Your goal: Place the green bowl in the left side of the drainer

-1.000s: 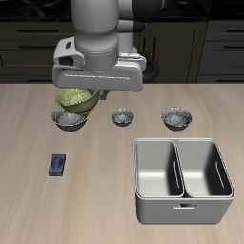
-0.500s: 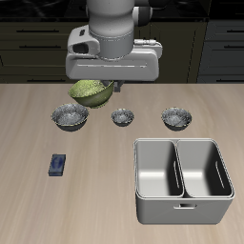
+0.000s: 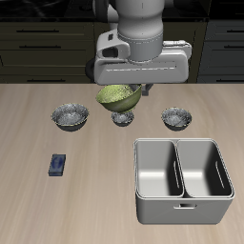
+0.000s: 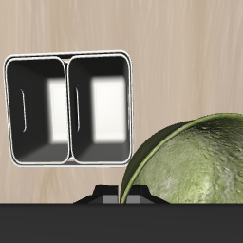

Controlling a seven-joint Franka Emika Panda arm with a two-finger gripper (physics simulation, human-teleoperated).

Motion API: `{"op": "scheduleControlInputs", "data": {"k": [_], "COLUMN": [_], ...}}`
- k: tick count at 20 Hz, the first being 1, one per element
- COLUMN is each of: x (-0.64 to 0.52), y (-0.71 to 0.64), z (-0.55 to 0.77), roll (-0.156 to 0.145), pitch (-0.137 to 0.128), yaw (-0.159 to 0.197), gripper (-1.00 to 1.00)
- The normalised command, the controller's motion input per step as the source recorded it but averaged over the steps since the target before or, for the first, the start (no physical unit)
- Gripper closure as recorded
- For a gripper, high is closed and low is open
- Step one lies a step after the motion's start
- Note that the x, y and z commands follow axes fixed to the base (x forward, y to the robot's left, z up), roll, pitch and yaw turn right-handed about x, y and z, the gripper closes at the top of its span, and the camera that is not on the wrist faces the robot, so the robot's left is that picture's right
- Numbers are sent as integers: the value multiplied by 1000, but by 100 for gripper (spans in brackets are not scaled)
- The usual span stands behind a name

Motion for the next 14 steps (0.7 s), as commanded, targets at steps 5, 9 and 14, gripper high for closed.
{"op": "scheduleControlInputs", "data": {"k": [5,9,14], "x": [111,100,184], "y": [519,365,453], "z": [-80,-34,-54], "roll": [60,56,42], "pitch": [-11,-17,1], "yaw": [32,22,5], "gripper": [100,100,100]}}
